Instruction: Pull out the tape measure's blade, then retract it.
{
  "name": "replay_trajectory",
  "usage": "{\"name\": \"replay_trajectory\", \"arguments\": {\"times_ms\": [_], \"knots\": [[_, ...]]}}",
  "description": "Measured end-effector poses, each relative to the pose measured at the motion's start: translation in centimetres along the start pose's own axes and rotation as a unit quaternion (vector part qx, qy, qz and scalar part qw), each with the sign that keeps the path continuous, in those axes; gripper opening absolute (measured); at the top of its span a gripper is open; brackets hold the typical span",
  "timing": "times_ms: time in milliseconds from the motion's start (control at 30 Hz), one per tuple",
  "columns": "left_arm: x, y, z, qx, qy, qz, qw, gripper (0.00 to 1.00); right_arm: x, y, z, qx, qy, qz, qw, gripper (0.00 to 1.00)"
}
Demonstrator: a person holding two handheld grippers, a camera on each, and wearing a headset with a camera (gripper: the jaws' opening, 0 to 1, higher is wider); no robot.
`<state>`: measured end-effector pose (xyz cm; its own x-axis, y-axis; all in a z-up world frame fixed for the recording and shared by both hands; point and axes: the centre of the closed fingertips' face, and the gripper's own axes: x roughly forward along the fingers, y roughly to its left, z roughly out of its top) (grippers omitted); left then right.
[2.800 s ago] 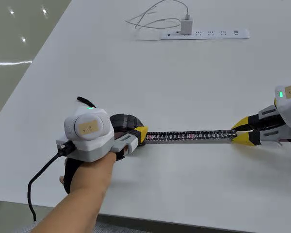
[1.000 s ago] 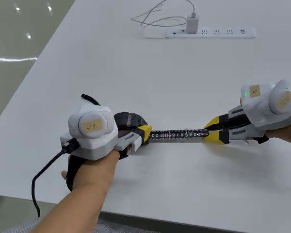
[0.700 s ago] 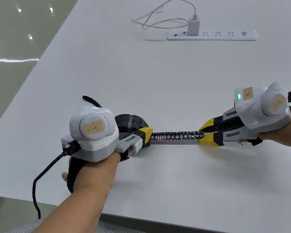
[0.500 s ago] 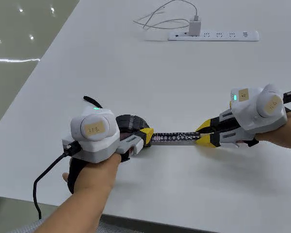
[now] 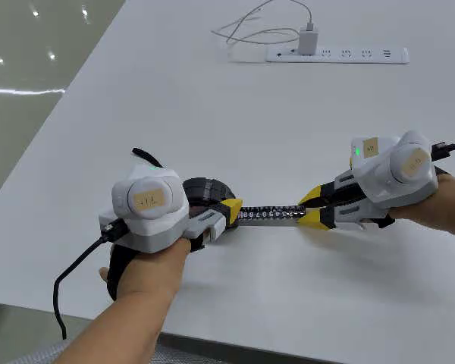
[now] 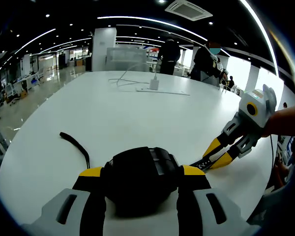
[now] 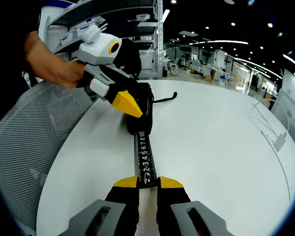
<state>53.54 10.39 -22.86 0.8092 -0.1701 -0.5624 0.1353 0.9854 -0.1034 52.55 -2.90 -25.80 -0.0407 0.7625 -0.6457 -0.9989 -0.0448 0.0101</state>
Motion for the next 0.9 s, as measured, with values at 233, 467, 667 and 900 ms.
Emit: {"name": "replay_trajectory", "arguments": {"times_ms": [233, 467, 667, 900], "knots": [[0.0, 0.0, 0.0, 0.000, 0.000, 0.000, 1.0000, 0.53, 0.7, 0.1, 0.6, -0.003, -0.002, 0.003, 1.0000, 0.09], [0.0, 0.0, 0.0, 0.000, -0.001, 0.000, 1.0000, 0.53, 1.5, 0.1, 1.0, -0.006, -0.004, 0.006, 1.0000, 0.09], [0.0, 0.0, 0.0, 0.000, 0.000, 0.000, 1.0000, 0.53, 2.3, 0.0, 1.4, -0.005, -0.007, 0.006, 0.9999, 0.09], [0.1, -0.1, 0.0, -0.001, 0.000, 0.000, 1.0000, 0.53, 2.9, 0.1, 2.1, -0.009, -0.008, 0.009, 0.9999, 0.09]]}}
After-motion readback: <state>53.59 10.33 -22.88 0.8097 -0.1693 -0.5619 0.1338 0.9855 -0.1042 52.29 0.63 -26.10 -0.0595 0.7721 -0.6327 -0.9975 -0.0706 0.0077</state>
